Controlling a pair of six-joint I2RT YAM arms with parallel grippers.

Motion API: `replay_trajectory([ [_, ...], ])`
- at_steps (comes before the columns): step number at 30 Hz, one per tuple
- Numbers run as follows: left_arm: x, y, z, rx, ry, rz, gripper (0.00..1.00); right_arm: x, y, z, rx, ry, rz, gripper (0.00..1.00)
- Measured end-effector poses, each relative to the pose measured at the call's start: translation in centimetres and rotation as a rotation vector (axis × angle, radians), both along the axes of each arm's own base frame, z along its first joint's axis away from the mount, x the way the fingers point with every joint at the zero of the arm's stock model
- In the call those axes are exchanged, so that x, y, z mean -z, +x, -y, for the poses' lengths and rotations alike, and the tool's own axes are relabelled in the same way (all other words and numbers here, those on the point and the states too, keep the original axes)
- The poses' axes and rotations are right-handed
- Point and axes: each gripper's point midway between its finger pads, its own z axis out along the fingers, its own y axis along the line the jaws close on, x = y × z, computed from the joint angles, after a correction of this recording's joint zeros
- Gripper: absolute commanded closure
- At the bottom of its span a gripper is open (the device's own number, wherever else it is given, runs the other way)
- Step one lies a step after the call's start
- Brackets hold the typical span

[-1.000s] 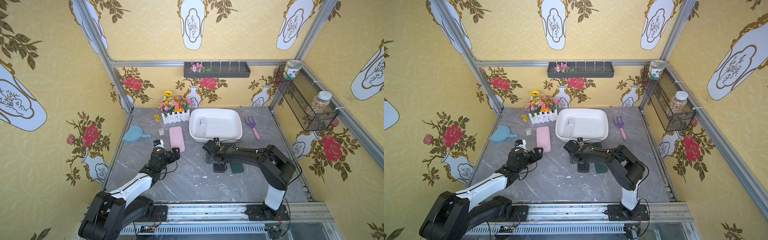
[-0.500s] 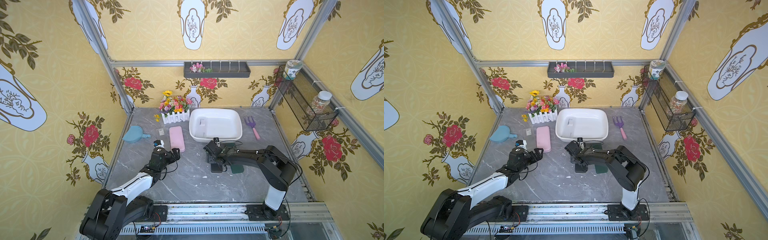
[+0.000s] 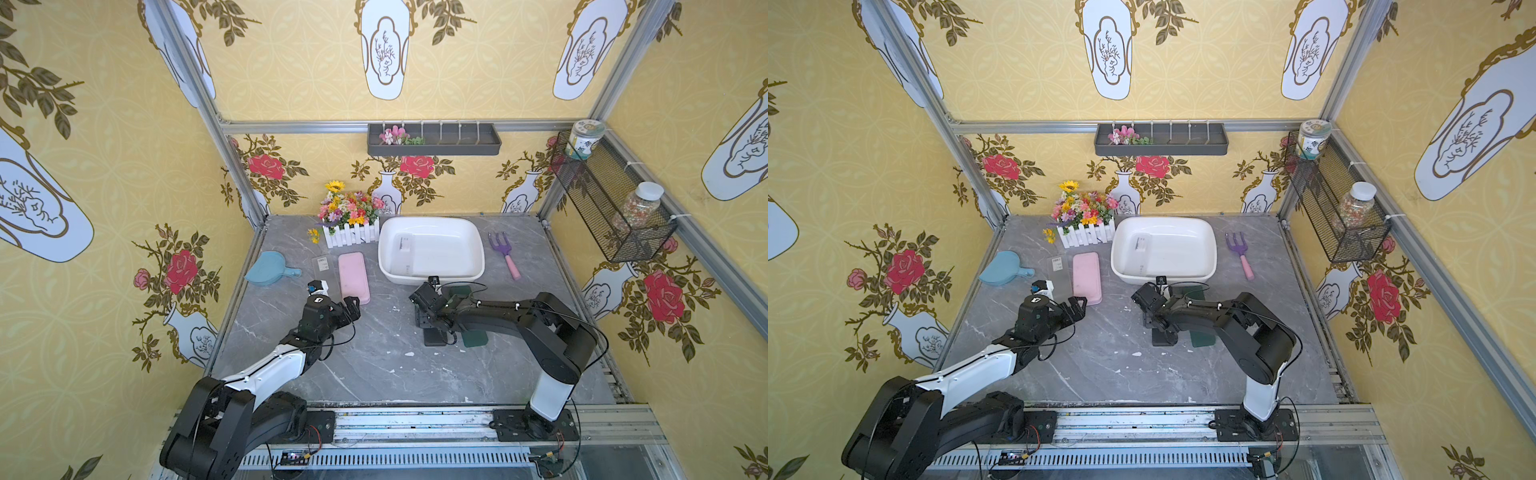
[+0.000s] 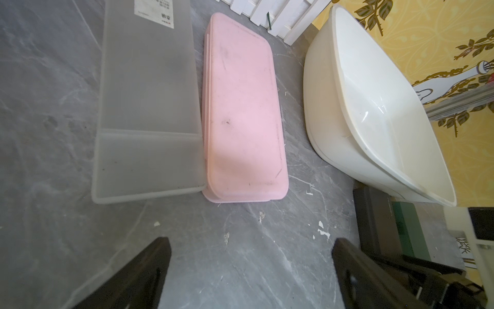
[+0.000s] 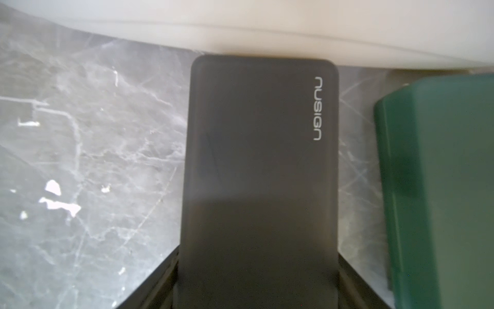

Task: Put the pencil case into the storage box
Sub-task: Pick up the pencil case from the center of the board.

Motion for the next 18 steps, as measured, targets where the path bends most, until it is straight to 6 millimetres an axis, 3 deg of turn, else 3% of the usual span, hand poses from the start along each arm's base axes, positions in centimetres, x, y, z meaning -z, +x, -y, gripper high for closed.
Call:
replay_trajectory([
  [7,0.1,0.0,0.0,0.0,0.002,-0.004,0.0,-1.3,-1.3,-1.7,-0.078,-0.039,-0.031,0.28],
  [18,-0.2,0.0,0.0,-0.002,-0.001,0.008,0.0,-6.7,-0.9,-4.8,-0.161,-0.009,0.026,0.29],
])
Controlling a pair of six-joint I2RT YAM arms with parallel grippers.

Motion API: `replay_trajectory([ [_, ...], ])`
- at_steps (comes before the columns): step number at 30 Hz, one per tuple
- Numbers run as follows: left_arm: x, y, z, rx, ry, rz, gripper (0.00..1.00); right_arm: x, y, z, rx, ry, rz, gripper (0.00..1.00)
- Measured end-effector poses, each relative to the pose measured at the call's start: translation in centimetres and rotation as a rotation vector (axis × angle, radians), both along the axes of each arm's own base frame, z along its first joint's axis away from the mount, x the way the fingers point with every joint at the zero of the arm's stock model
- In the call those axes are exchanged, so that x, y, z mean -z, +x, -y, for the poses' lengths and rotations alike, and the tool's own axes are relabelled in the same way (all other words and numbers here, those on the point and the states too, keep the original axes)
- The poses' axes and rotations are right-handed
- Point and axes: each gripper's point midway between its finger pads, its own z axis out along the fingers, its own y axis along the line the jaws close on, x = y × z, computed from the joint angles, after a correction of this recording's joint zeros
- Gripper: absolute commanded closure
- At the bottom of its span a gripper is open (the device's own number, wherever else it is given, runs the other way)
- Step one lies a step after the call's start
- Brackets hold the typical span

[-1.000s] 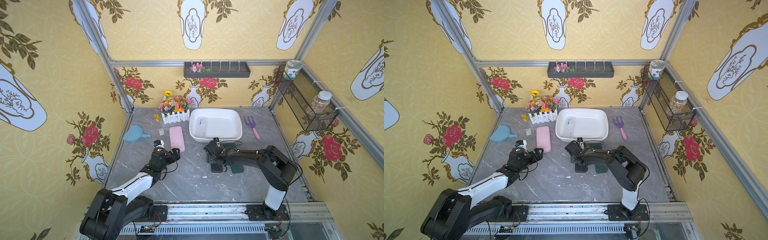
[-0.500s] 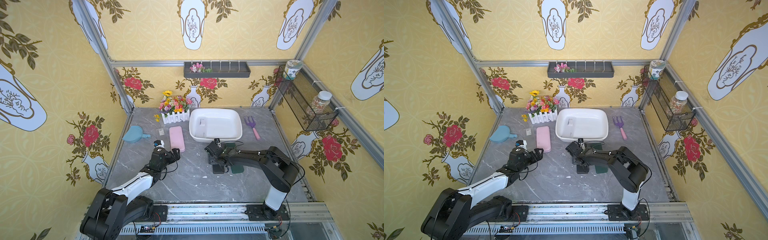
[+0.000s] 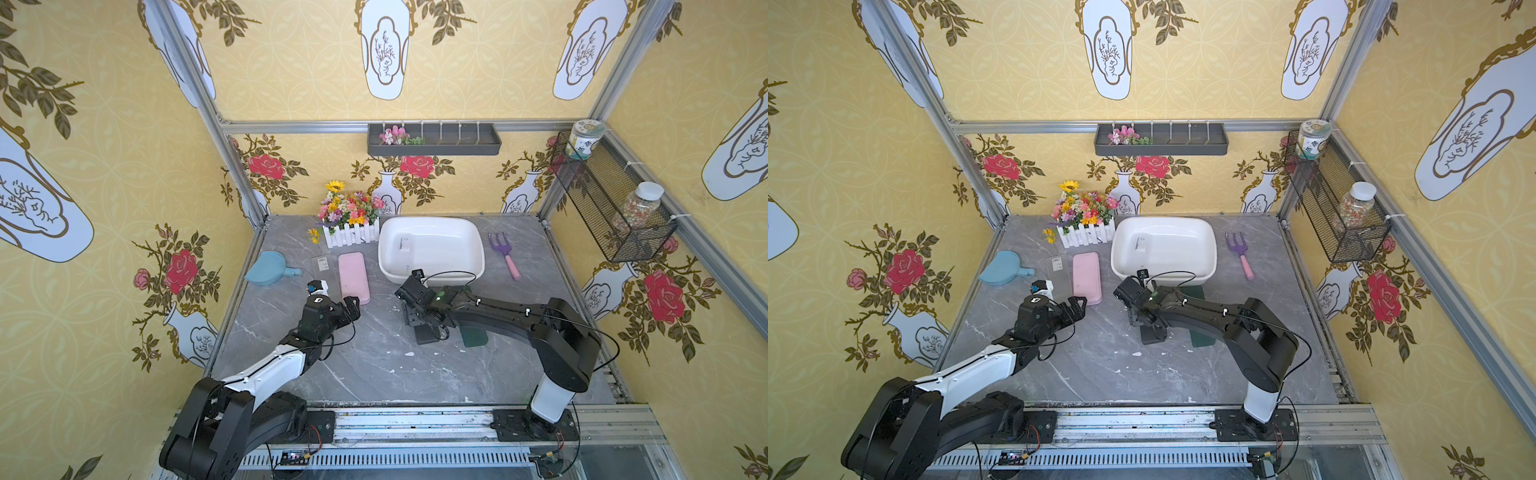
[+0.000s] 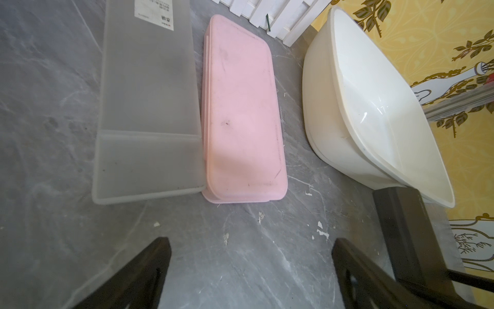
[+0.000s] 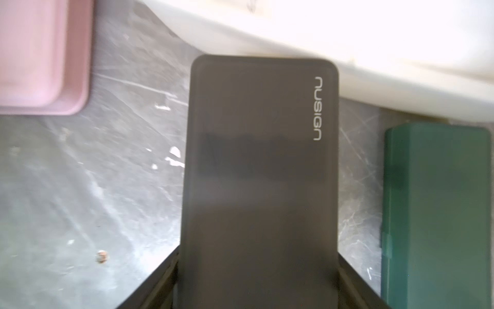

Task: Put the pencil case into the storage box
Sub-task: Pick up the pencil case from the center of the board.

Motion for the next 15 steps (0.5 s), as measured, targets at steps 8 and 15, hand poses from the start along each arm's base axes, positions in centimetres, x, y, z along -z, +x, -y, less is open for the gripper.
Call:
replay_trajectory([
  [8,-0.4,0.0,-0.3,-0.013,0.002,0.016,0.0,-4.0,1.3,-1.4,-0.044,0.024,0.05,0.28],
  [15,-0.6,0.1,-0.6,-0.026,0.007,0.025,0.0,-6.4,6.2,1.2,0.005,0.036,0.086,0.28],
])
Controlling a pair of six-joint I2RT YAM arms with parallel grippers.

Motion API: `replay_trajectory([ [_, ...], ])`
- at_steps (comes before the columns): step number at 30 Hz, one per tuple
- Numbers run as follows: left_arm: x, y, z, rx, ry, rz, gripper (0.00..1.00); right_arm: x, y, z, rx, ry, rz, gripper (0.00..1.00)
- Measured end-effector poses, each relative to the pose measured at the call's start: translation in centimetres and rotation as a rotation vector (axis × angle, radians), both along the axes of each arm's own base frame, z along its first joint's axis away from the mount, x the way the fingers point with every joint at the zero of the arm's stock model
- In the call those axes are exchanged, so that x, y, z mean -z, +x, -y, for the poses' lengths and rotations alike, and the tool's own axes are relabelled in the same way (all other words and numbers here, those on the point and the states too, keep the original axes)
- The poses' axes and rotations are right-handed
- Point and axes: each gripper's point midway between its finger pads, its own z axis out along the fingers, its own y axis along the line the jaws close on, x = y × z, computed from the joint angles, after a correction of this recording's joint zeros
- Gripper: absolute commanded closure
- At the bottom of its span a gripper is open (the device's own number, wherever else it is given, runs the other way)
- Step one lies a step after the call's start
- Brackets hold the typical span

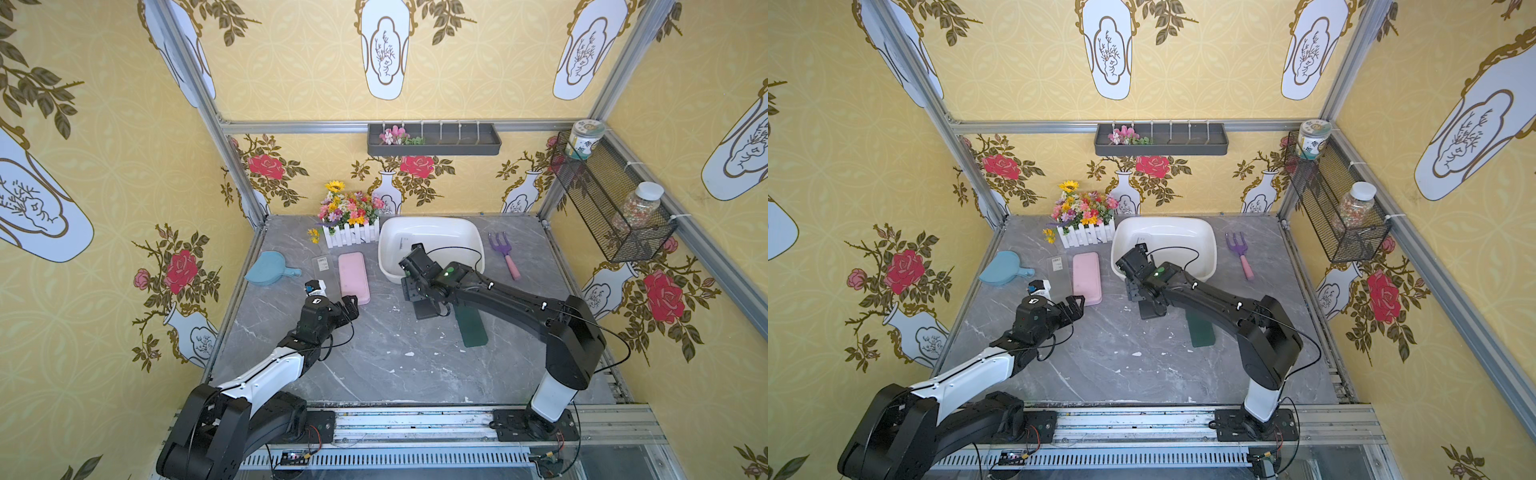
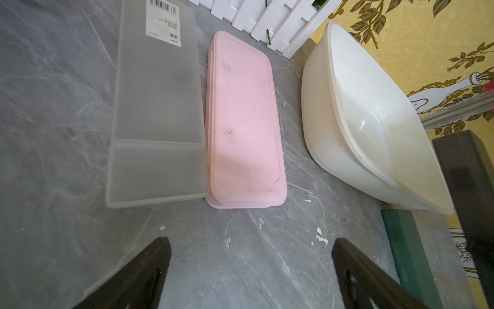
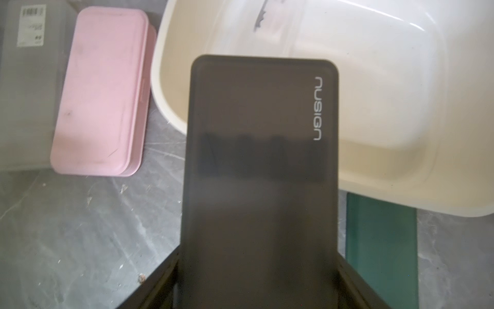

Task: Put the pencil case into the storage box
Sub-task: Pick up the pencil case from the center of the board, then place the pencil case at the storage box.

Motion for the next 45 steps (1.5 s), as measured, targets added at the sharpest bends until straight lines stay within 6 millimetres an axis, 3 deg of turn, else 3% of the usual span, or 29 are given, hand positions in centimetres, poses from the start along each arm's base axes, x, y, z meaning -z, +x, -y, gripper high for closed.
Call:
replay_trajectory([
  [7,0.0,0.1,-0.3,-0.012,0.008,-0.002,0.0,-1.1,7.4,3.8,0.073,0.018,0.029,0.27],
  [15,0.0,0.5,-0.5,-0.019,0.023,-0.013,0.0,2.2,13.8,4.9,0.114,0.063,-0.004,0.27],
  [20,0.0,0.8,-0.6,-0.02,0.036,-0.014,0.0,3.9,16.9,4.0,0.115,0.085,-0.001,0.27],
  [26,0.3,1.0,-0.5,-0.015,0.045,-0.024,0.0,5.9,18.9,3.2,0.117,0.088,-0.005,0.27],
  [32,0.5,1.1,-0.4,-0.011,0.049,-0.029,0.0,9.0,18.9,3.7,0.132,0.049,-0.045,0.27],
  [37,0.2,1.2,-0.4,-0.004,0.055,-0.021,0.0,10.3,19.2,4.1,0.151,0.029,-0.048,0.25],
  [39,0.1,1.2,-0.3,-0.003,0.057,-0.02,0.0,11.0,19.3,4.2,0.159,0.026,-0.051,0.2],
  [41,0.1,1.3,-0.3,-0.003,0.058,-0.02,0.0,11.6,19.3,4.2,0.174,0.031,-0.057,0.03],
  [45,0.0,1.3,-0.3,-0.001,0.06,-0.017,0.0,11.6,19.4,4.2,0.177,0.032,-0.051,0.03],
])
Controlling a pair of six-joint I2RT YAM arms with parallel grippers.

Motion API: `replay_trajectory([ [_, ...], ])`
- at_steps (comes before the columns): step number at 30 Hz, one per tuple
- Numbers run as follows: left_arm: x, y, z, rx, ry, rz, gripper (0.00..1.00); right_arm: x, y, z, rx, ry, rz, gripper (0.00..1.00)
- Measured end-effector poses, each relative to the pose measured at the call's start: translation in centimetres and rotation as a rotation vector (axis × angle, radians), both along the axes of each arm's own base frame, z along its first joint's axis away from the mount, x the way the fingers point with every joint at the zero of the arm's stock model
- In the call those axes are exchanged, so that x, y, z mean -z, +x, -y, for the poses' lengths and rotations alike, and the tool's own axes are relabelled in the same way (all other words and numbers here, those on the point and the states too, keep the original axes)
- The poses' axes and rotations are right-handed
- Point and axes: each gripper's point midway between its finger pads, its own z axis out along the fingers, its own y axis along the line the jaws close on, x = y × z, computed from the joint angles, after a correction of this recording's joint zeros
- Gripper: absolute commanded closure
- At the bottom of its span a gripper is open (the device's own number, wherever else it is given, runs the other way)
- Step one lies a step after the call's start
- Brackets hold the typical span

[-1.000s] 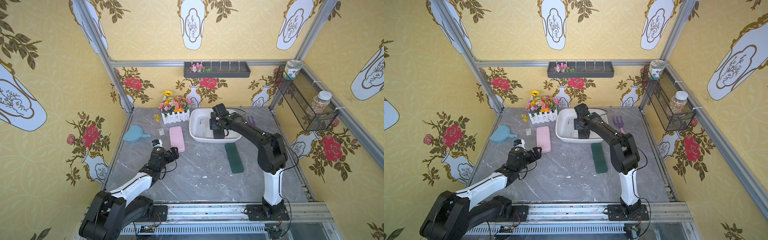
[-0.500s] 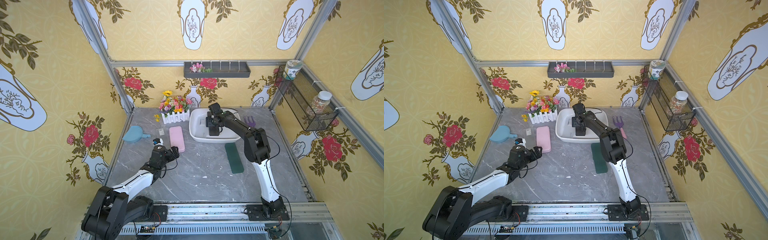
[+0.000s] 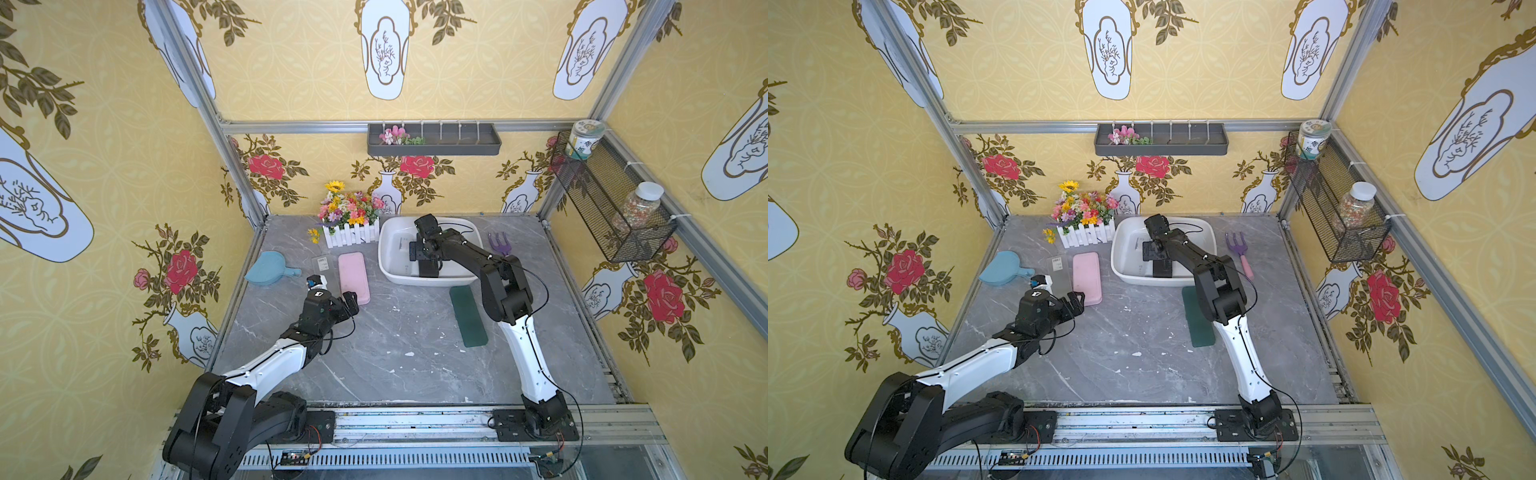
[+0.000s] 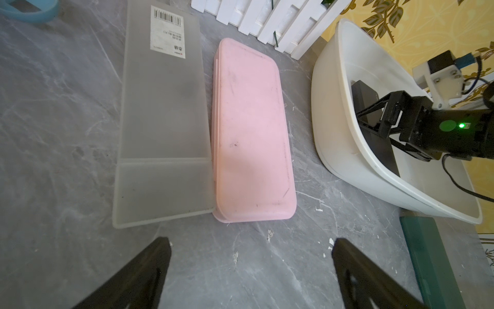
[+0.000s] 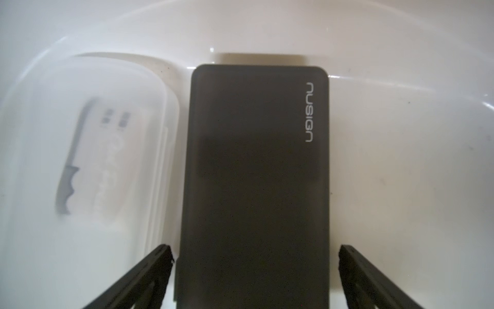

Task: Put the pencil case into the storage box
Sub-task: Place the pencil case at the storage box.

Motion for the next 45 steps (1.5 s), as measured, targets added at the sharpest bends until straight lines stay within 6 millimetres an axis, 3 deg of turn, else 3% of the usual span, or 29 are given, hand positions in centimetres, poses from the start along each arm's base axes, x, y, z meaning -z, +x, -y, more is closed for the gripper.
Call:
replay_trajectory([
  [6,-0.3,0.2,0.0,0.0,0.002,0.0,0.0,-2.1,-0.6,0.5,0.005,0.003,0.034,0.03],
  [11,-0.4,0.3,-0.3,-0.013,-0.004,0.003,0.0,-7.8,-1.0,0.0,-0.018,0.023,0.142,0.03],
  [15,-1.0,1.1,-0.3,-0.017,-0.011,0.009,0.0,-11.4,-3.0,0.1,-0.053,0.022,0.182,0.03],
  [19,-1.7,1.9,-0.3,-0.021,-0.011,0.018,0.0,-14.0,-5.3,1.8,-0.057,0.019,0.202,0.03],
  [27,-2.8,2.0,0.9,0.041,-0.054,0.058,0.0,-13.2,-13.8,6.6,-0.052,-0.026,0.132,0.03],
  [31,-4.1,2.5,2.1,0.082,-0.083,0.092,0.0,-12.8,-16.9,8.0,-0.034,0.007,0.14,0.03],
  [38,-6.1,1.7,8.6,0.266,-0.125,0.143,0.0,-12.5,-19.0,8.2,-0.053,0.067,0.146,0.03],
  [45,-5.6,-0.4,14.6,0.479,-0.219,0.137,0.0,-9.6,-21.1,8.8,-0.06,0.11,0.057,0.03],
])
